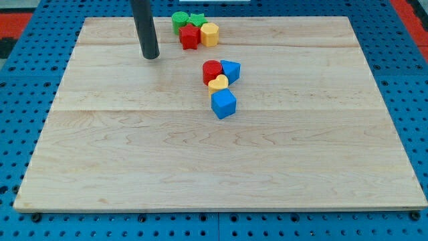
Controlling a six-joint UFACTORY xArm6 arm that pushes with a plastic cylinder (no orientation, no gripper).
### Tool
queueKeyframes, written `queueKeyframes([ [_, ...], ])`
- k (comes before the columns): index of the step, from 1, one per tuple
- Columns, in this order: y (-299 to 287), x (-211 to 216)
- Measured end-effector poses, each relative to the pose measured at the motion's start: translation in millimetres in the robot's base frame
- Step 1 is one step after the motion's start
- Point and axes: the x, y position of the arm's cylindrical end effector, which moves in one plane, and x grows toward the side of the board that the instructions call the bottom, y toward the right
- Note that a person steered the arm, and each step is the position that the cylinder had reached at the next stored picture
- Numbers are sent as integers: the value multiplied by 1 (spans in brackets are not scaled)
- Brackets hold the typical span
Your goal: Point your arm horizontally left to the cube
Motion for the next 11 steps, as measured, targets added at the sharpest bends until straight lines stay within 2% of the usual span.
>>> queueKeyframes([
  [7,0,27],
  [11,5,119],
])
